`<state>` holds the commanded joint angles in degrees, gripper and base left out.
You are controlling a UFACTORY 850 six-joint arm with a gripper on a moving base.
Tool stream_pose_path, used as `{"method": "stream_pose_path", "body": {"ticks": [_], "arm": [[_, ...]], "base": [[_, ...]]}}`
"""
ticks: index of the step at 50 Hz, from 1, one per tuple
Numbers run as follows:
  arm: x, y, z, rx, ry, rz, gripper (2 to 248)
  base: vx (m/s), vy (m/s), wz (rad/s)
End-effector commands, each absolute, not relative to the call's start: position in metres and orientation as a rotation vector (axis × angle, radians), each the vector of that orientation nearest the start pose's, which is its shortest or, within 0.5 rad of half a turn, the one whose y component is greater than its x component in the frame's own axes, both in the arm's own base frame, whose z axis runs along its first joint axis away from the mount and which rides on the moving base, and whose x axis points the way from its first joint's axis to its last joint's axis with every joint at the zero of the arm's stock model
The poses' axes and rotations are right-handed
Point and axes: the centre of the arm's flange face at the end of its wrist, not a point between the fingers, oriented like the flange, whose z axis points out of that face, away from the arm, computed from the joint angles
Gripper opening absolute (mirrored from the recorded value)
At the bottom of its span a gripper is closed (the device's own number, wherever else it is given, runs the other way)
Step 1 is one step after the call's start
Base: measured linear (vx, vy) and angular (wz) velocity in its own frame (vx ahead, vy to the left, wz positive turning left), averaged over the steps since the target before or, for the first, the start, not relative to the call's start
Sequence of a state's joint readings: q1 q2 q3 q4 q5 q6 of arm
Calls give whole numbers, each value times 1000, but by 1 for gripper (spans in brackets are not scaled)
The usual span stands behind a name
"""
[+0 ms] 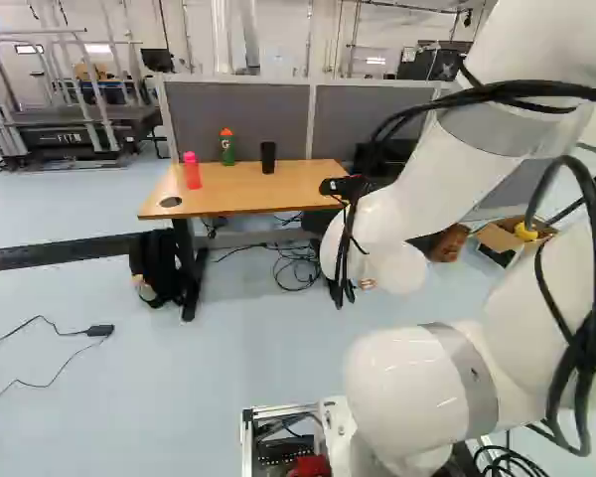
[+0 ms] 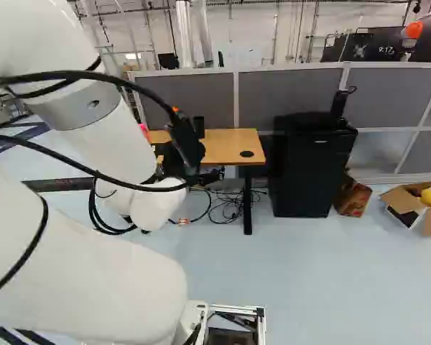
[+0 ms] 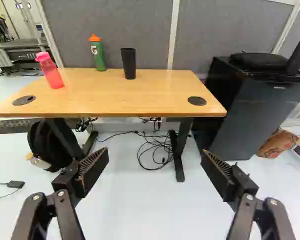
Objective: Pick up the green bottle from the table
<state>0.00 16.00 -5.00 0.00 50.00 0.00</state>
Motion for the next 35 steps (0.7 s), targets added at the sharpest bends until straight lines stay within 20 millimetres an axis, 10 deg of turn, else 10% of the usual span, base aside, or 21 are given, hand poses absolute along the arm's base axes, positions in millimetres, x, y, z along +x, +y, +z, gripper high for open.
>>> {"method": "stream_pose_path", "body": {"ticks": [35], "arm": [[270,0,366,-2558,0,-1824,247]], "base": [[0,0,0]]}}
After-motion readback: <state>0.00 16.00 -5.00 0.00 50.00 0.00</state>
